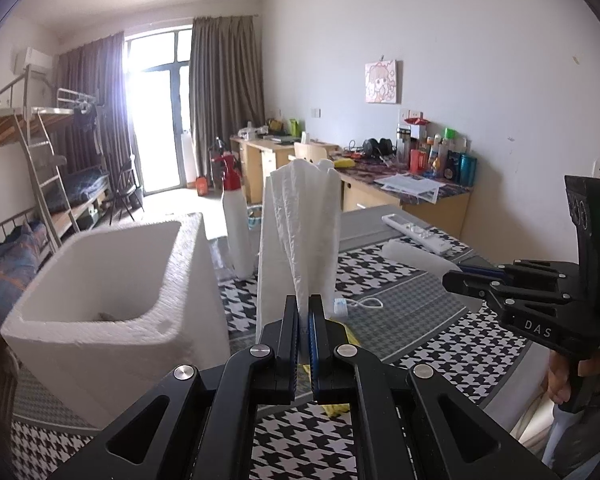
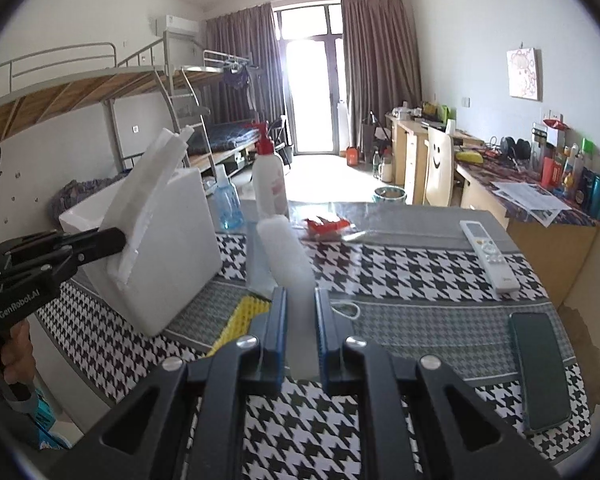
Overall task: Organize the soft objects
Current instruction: 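Lift the white cloth and white roller with both grippers toward the foam box, then lower the cloth into the foam box and open the left gripper while the right gripper holds the roller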
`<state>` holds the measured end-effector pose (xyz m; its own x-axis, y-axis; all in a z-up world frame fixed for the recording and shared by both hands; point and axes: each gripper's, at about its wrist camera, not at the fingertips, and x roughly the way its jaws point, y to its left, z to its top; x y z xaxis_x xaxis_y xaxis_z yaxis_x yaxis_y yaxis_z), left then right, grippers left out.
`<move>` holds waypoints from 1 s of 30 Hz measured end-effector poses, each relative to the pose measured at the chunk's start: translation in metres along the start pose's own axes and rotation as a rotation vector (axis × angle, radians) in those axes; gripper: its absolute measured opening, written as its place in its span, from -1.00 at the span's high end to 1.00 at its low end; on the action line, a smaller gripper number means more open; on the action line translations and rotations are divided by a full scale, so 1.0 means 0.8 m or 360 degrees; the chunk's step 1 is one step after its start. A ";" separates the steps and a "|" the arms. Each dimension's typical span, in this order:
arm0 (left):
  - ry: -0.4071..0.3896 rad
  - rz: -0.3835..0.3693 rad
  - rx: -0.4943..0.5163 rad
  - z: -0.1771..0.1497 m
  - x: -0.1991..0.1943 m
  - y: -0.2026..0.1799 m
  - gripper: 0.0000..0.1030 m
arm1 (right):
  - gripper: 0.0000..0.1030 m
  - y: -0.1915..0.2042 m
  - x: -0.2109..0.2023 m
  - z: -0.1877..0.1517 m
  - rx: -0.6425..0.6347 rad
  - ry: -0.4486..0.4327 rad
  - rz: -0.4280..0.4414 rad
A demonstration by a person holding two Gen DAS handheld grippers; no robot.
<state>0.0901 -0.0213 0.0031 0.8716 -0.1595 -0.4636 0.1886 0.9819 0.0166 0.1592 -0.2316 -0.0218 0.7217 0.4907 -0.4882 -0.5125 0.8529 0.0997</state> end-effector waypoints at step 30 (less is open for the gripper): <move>-0.0178 0.0049 0.0006 0.029 -0.024 0.023 0.91 | 0.69 0.029 -0.017 0.049 0.0010 -0.0201 0.0027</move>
<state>0.0877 -0.0024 0.0325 0.9220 -0.1397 -0.3611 0.1622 0.9862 0.0327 0.1557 -0.2119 0.0210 0.7661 0.5232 -0.3734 -0.5224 0.8452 0.1126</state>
